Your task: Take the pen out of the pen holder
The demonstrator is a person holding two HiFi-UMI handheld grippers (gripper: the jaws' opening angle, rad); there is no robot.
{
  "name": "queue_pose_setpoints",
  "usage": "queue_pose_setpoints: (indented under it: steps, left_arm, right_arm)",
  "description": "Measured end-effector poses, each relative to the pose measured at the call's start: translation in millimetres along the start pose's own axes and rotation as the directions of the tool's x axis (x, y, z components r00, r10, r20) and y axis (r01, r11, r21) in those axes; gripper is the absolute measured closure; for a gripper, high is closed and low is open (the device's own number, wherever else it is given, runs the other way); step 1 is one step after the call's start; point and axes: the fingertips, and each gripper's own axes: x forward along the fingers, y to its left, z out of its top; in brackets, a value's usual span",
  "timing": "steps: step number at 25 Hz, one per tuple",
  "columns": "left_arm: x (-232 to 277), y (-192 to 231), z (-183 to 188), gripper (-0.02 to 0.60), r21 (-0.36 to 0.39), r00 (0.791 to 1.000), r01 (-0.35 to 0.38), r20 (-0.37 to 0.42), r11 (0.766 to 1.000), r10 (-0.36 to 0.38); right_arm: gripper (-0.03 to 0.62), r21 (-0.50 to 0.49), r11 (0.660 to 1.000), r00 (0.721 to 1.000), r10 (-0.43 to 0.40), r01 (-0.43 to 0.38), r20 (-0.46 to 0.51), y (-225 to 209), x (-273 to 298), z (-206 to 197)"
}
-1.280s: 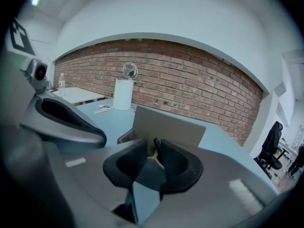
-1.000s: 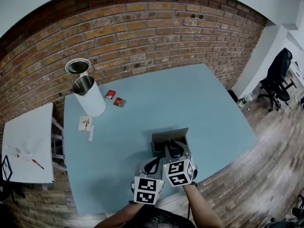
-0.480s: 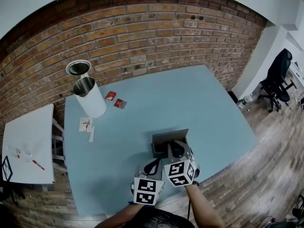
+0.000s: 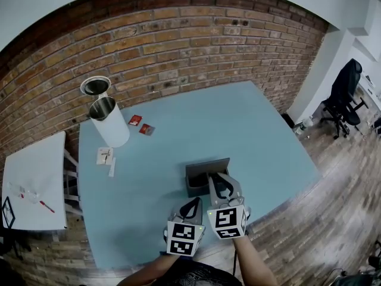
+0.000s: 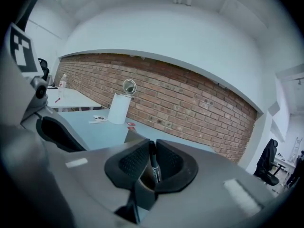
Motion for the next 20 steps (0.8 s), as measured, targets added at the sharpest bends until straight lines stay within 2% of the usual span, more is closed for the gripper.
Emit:
queue_pose_setpoints:
  steps: [7, 10, 15, 20]
  left_arm:
    - [-6, -12, 0, 0.583, 0.014, 1.0, 0.002, 0.007, 1.0, -0.002]
    - [-7, -17, 3, 0.583, 0.024, 1.0, 0.001, 0.015, 1.0, -0.002]
    - [-11, -28, 9, 0.583, 0.042, 0.999, -0.002, 0.032, 0.999, 0.001]
    - [-18, -41, 12, 0.583, 0.058, 0.999, -0.002, 0.044, 0.998, -0.001]
  right_arm:
    - [0.546, 0.004, 1.0, 0.996, -0.014, 0.013, 0.092, -7, -29, 27]
    - [0.546, 0.044, 0.999, 0.994, -0.018, 0.014, 0.109, -9, -42, 30]
    - [0.546, 0.081, 0.997, 0.994, -0.028, 0.02, 0.106, -9, -62, 24]
    - [0.546, 0.16, 0.987, 0.997, -0.033, 0.02, 0.075, -6, -83, 6]
